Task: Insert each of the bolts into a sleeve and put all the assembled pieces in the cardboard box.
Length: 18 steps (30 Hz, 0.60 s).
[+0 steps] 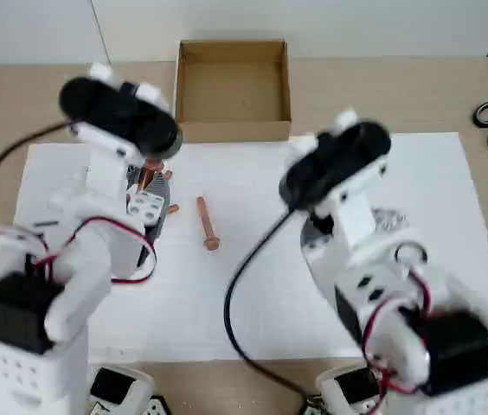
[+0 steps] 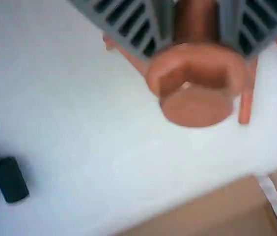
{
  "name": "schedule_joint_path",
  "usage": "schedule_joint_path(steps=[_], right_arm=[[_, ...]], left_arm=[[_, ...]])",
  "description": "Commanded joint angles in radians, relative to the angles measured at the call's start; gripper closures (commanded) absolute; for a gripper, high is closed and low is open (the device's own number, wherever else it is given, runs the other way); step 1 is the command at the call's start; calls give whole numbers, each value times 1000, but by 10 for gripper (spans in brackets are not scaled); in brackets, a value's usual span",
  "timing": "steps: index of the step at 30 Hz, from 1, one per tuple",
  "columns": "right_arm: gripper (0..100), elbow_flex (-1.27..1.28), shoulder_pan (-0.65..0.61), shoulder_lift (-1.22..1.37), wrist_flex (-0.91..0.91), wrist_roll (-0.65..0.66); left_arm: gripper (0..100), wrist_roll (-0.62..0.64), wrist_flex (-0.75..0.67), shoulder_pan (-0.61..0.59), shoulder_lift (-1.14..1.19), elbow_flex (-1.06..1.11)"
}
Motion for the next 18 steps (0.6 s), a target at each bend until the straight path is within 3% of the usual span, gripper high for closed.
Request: schedule_joint_path(steps=[1, 7, 10, 18], right_arm=[[995, 201, -12, -120, -134, -12], [994, 601, -15, -346, -346, -126], [994, 760, -13, -487, -444, -215], [995, 1123, -31, -727, -733, -218]], left_arm=[[994, 20, -222, 3, -123, 174], [994, 302, -509, 0, -279, 403], [994, 321, -638, 5, -305, 489], [994, 428, -910, 17, -307, 682]])
